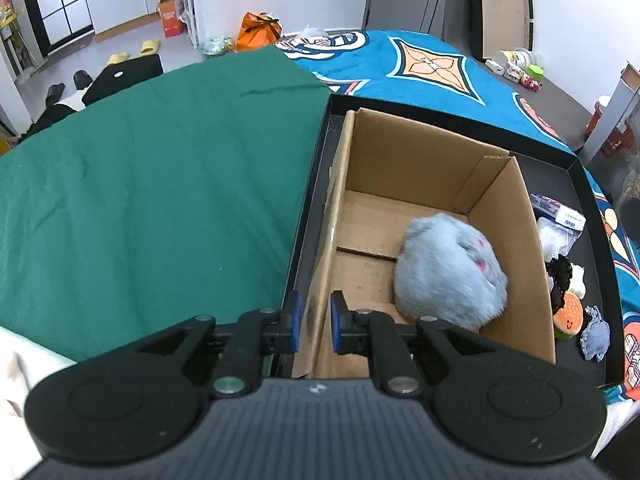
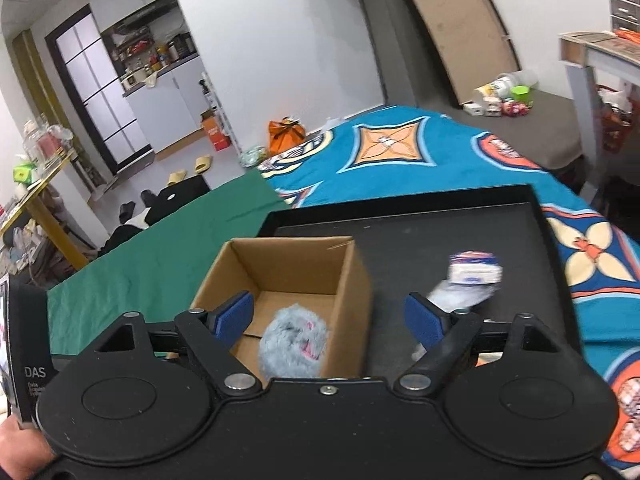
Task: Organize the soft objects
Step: 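Move the right tool to the blue denim heart plush and grasp it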
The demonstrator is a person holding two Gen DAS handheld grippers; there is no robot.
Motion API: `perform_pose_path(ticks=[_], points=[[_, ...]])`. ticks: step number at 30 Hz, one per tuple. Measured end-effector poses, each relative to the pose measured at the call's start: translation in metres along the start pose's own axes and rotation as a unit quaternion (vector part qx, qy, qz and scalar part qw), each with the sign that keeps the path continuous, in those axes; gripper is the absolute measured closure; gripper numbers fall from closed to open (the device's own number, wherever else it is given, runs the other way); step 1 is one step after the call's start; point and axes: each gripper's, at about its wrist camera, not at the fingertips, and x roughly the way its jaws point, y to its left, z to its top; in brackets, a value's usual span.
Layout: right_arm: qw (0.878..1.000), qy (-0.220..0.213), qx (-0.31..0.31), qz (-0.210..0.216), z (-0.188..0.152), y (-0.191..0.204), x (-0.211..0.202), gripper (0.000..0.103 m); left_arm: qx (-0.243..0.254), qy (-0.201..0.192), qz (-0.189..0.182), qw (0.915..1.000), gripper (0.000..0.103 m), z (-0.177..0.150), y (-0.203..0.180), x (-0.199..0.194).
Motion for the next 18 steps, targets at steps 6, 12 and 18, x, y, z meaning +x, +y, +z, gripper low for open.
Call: perform_pose_path(ticks=[6,12,18], points=[[1.000,-0.008,0.011,-0.023,0.005,-0.031,-0.015,0.017,-0.004,-0.008,0.012,0.9999,0.064,0.002,0.001,-0.004],[0.999,-0.002,0.029,-0.039,-0.003,-0.060,-0.022,0.017,0.013,-0.019,0.027,0.9994,0.040,0.002,-0.008,-0.008],[0.996,0.015,0.065,-0.054,-0.014,-0.094,-0.025,0.020,0.024,-0.036,0.042,0.9982,0.032,0.003,-0.014,-0.014]])
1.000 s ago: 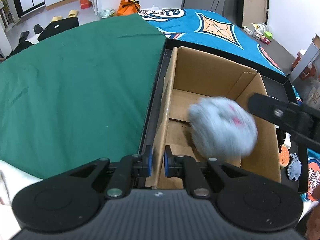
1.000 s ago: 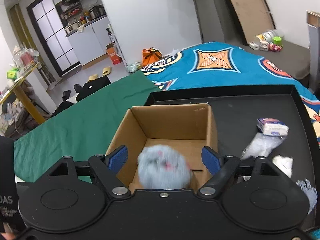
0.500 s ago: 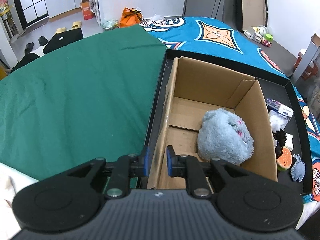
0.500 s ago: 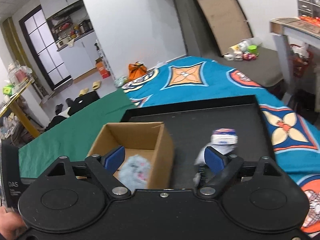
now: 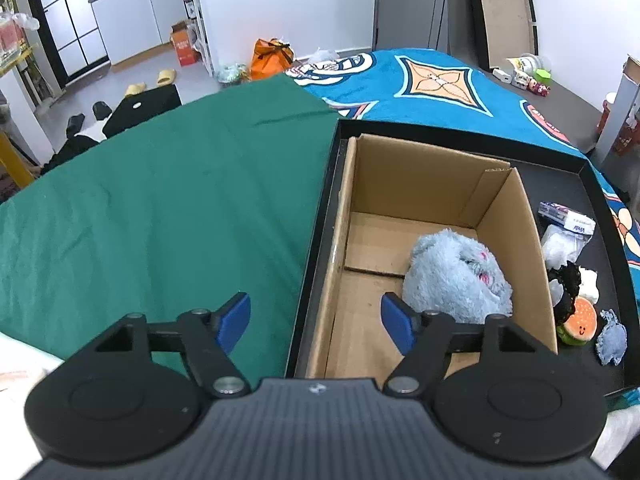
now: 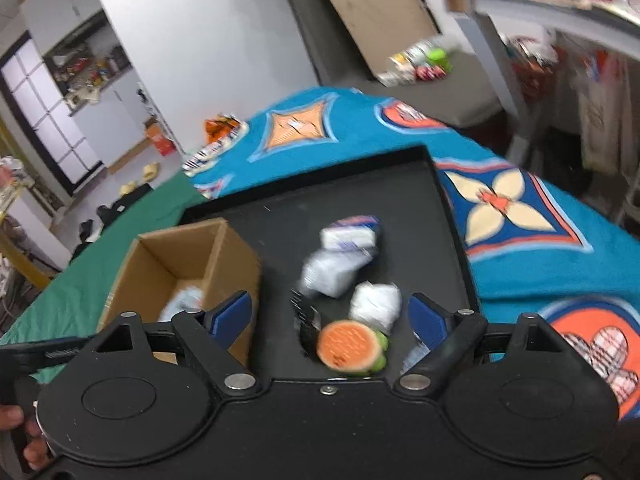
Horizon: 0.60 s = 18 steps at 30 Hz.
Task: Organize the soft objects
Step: 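Move the right tool to the blue denim heart plush and grasp it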
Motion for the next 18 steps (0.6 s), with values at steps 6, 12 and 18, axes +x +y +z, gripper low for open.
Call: perform_pose_path(ticks=[6,12,18], points=[[0.998,0.029,0.049,-0.016,-0.015,-0.027,0.013,0.033,0.022,-0.009,0.002,0.9997,0.030,0.001,-0.009,-0.001],[0.995,0.043,0.091,-0.028,-0.030,-0.050,0.026,0.038,0.044,-0.013,0.018,0.9988,0.030,-0.001,-0.018,-0.002],[0.988,0.041,0.140,-0.046,-0.047,-0.065,0.036,0.041,0.071,-0.002,0.032,0.9970,0.030,-0.001,-0.029,0.003]])
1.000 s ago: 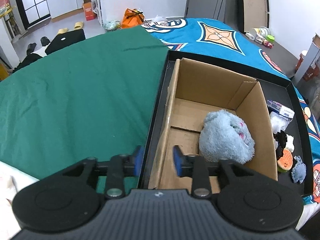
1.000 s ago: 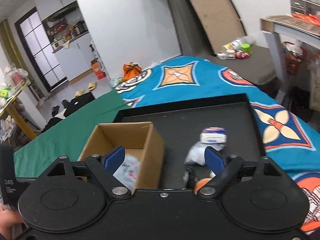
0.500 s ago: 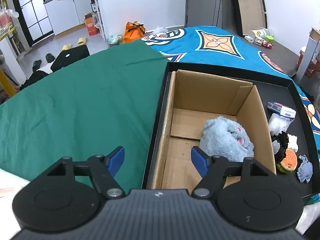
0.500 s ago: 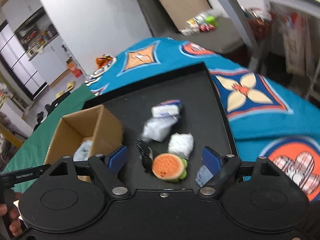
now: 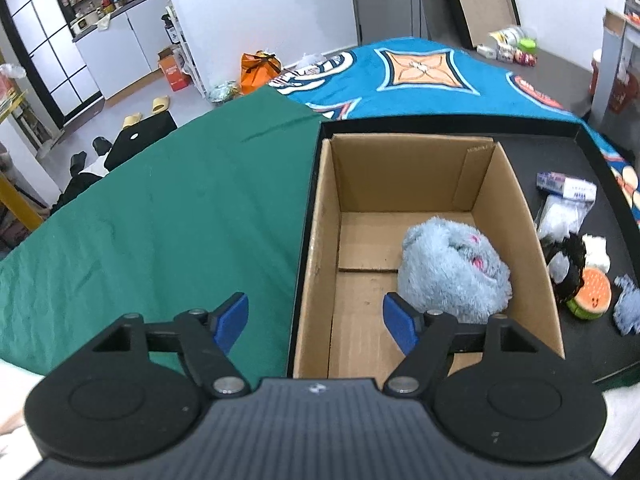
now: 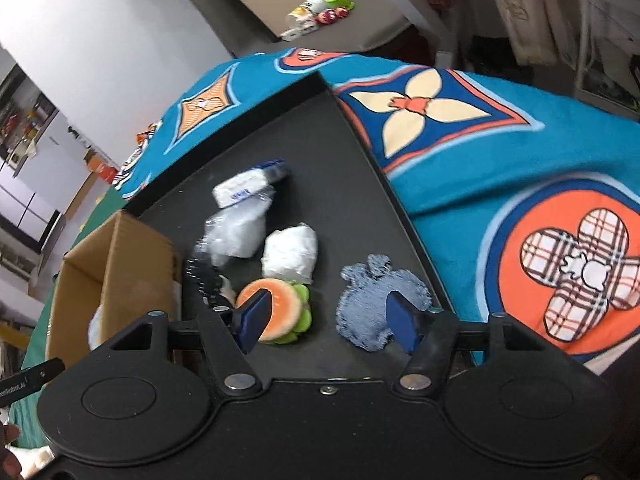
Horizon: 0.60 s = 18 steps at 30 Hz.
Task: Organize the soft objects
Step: 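Move the right tool to the blue denim heart plush and grasp it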
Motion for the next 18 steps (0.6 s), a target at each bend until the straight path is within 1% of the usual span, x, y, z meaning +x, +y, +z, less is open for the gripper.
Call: perform_pose_path(ticks=[4,8,11,14,18], points=[[1.000,-0.002,0.003,-0.010,-0.003,-0.007,0.005,0.041,0.009,0.011,0.009,0.9999,0.030,0.000,-0.005,0.002],[1.000,0.008,0.003,-0.008,-0.003,-0.010,0.014,0.041,0.018,0.017,0.019,0.9995,0.030,0.001,-0.010,0.001],[1.000,0.022,0.004,-0.008,-0.003,-0.012,0.022,0.042,0.025,0.026,0.027,0.9990,0.030,0.003,-0.014,0.004],[0.999,0.034,0.002,-0.020,-0.003,-0.014,0.028,0.042,0.028,0.036,0.031,0.9985,0.030,0.002,-0.016,0.006],[0.998,0.056,-0.007,-0.040,-0.005,-0.014,0.039,0.042,0.038,0.040,0.035,0.9979,0.030,0.002,-0.021,0.006]])
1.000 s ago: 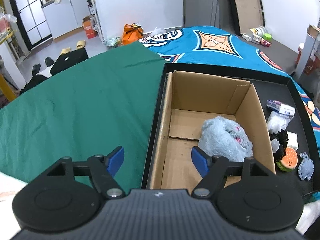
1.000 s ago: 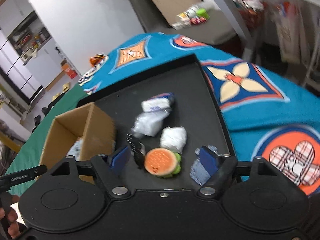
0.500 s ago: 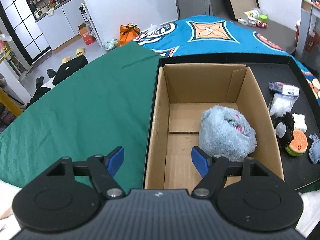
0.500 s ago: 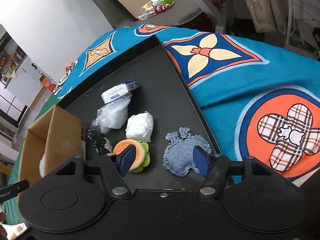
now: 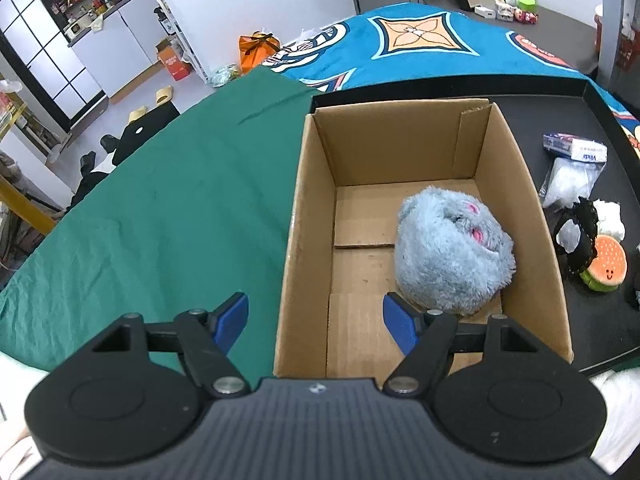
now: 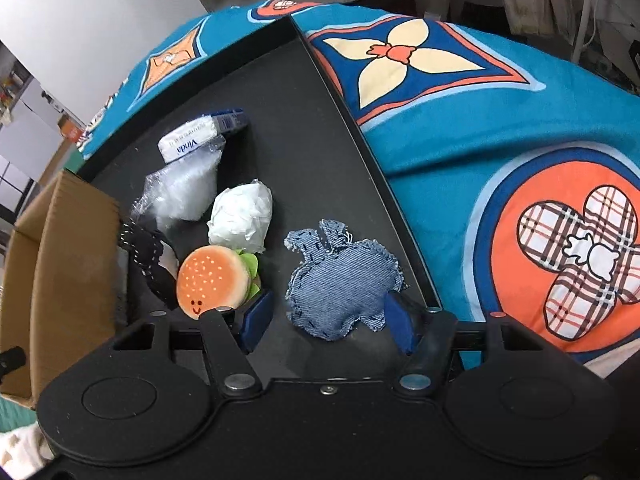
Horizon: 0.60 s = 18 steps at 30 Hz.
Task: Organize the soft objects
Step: 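Move the right tool to the blue denim heart plush and grasp it, then carry the denim plush with the right tool and drop it into the box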
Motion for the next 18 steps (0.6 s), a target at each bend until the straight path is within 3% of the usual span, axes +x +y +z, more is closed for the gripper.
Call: perform_pose_path(ticks=[10,18], points=[[0.998,-0.014,-0.033,-0.045,-0.004,0.007,0.008,0.069,0.012,0.006,0.003,0.9999,0.030,-0.002,-0.003,0.000],[0.999,-0.032,-0.023,-0.018,-0.004,0.004,-0.007,0.071,-0.001,0.002,0.002,1.0000,0.030,-0.001,0.001,-0.002]])
